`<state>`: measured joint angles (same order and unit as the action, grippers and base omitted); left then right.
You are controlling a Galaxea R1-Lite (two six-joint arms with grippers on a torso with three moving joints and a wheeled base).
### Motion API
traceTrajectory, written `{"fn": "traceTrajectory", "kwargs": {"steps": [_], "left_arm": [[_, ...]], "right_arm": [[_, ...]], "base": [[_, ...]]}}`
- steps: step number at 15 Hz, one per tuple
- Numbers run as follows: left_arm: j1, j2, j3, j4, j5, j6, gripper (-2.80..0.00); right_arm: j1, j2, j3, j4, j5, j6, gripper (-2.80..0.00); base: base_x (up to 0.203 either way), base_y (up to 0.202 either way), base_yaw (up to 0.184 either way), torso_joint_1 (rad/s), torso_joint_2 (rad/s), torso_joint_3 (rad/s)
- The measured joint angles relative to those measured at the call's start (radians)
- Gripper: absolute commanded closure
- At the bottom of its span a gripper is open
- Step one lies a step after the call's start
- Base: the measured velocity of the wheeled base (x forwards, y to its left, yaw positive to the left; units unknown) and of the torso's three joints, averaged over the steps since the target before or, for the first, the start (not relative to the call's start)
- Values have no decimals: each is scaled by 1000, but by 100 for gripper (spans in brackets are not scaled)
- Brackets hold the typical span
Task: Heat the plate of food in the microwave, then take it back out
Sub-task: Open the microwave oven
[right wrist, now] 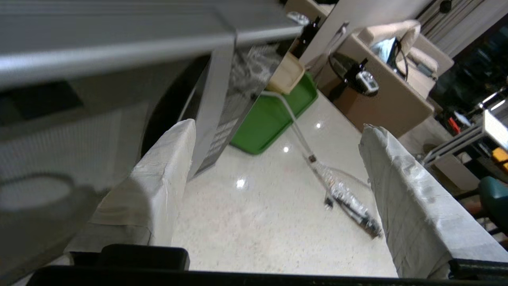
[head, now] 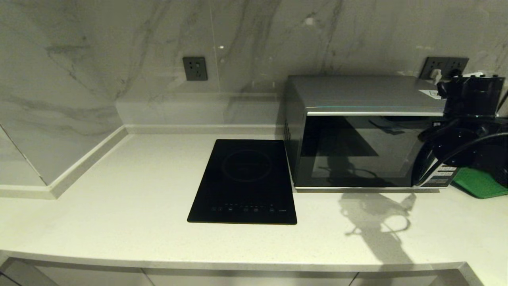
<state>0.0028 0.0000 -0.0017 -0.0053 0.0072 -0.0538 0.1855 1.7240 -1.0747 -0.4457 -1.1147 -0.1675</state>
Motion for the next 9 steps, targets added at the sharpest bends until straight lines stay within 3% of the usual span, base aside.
{"fn": "traceTrajectory", "kwargs": {"steps": [9], "left_arm": [[0,0,0,0,0,0,0]], "right_arm": [[-16,85,114,-3,34,180,-280]], "base": [[0,0,0,0,0,0]]}}
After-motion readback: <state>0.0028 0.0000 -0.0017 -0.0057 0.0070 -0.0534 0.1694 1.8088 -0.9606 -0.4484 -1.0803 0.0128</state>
